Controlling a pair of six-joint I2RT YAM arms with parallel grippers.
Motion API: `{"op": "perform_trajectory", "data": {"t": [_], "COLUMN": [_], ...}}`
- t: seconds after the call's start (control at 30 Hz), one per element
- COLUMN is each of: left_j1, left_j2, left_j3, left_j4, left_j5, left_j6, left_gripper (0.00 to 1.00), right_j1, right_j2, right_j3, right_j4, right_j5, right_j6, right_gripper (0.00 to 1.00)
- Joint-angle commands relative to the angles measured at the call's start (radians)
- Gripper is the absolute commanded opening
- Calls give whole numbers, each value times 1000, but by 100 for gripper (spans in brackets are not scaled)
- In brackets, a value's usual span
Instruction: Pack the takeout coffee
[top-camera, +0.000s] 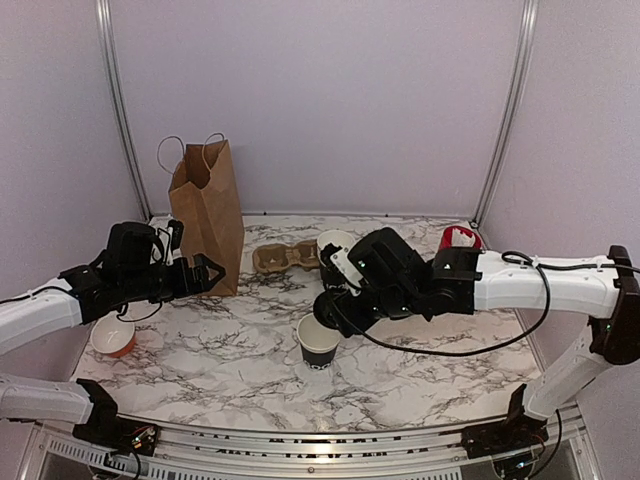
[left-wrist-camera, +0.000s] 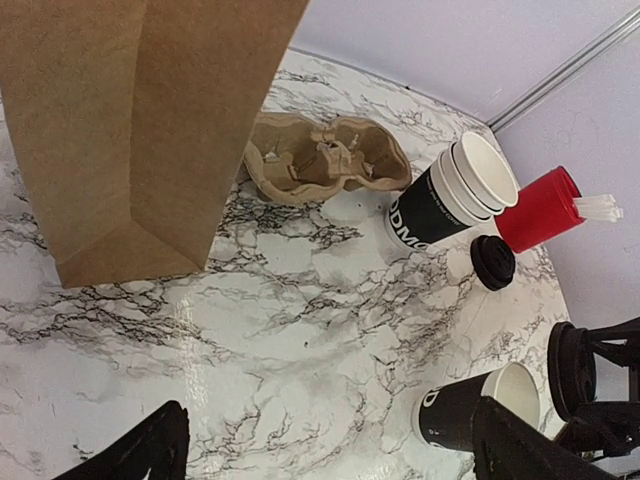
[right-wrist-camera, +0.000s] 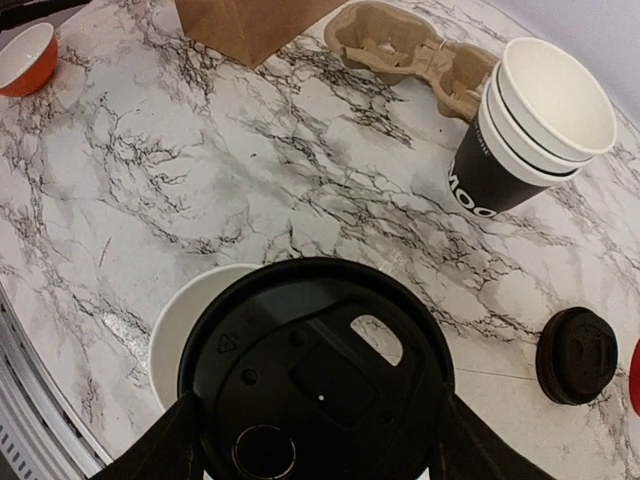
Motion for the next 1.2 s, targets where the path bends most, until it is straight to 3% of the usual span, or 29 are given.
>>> {"op": "perform_trajectory", "data": {"t": [0.0, 0.4, 1.17], "left_j1": [-64, -224, -322], "left_j2": [35, 157, 315], "left_j3": [36, 36, 107], "left_j4": [49, 130, 192], "left_j5": [12, -5, 7], "left_j6": [-35, -89, -95], "left_gripper": [99, 99, 99], "right_j1": [52, 86, 88], "right_j2": [25, 74, 113], "right_j3": [25, -9, -35], "right_j4": [31, 95, 127], "right_j5": [16, 12, 16], "right_j6": [18, 24, 31], "right_gripper": [65, 65, 65]}}
